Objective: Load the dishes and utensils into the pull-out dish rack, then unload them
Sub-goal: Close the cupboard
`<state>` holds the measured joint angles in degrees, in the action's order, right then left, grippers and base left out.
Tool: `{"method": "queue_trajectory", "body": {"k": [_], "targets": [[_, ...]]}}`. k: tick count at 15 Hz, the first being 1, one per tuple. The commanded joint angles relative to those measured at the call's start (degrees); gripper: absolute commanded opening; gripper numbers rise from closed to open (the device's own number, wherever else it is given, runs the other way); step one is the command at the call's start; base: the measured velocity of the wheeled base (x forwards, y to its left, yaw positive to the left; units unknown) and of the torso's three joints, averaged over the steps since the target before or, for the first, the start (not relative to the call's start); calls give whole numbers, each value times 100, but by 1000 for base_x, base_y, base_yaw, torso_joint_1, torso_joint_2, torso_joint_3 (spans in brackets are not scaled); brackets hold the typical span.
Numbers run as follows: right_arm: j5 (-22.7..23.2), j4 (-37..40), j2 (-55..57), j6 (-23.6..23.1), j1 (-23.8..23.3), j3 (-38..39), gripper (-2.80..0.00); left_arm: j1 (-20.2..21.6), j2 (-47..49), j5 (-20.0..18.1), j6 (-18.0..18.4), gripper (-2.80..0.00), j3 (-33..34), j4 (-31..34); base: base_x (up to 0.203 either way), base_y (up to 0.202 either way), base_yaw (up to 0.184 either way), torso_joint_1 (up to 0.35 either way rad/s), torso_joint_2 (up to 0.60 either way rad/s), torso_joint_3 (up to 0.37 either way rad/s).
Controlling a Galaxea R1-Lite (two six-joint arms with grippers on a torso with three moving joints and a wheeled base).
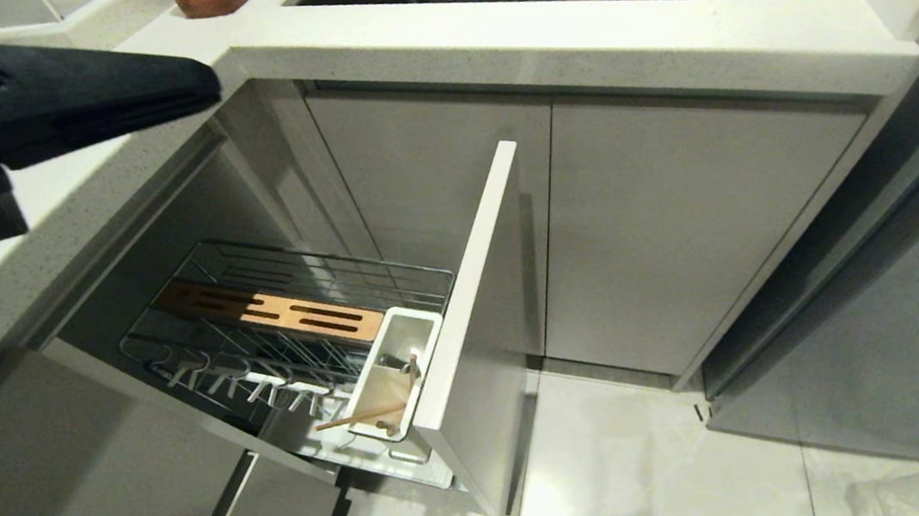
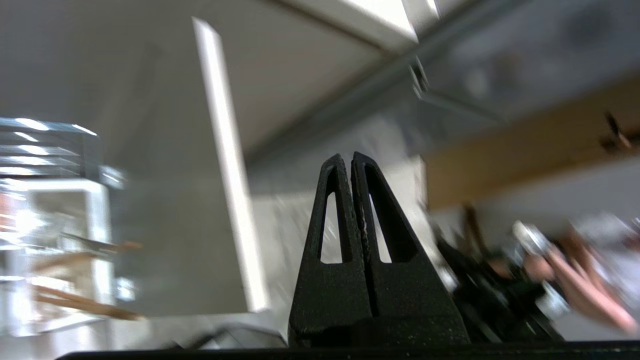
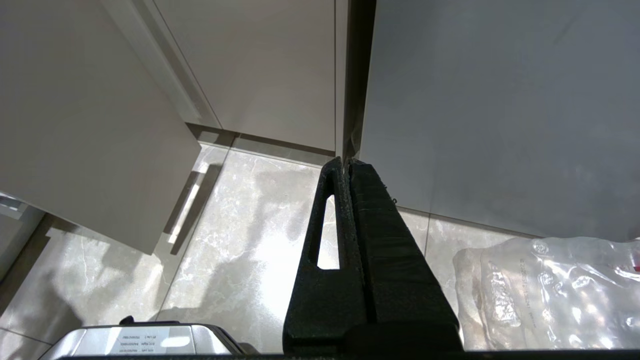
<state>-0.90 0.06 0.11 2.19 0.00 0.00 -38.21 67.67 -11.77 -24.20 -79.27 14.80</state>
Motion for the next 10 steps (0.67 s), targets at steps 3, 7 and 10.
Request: {"method": "queue_trajectory", "body": {"k": [3,7,10], "targets": [[2,3,-2,0,0,18,-280,-512,720,-39,13,-280,79,27,0,0,0,0,0,0],[1,3,-2,0,9,18,-280,-887,1481,20,13,-280,186,78,0,0,0,0,0,0],[2,-6,-2,0,0,18,-280,-1150,2032,494,12,-280,91,228,0,0,0,0,0,0]]}}
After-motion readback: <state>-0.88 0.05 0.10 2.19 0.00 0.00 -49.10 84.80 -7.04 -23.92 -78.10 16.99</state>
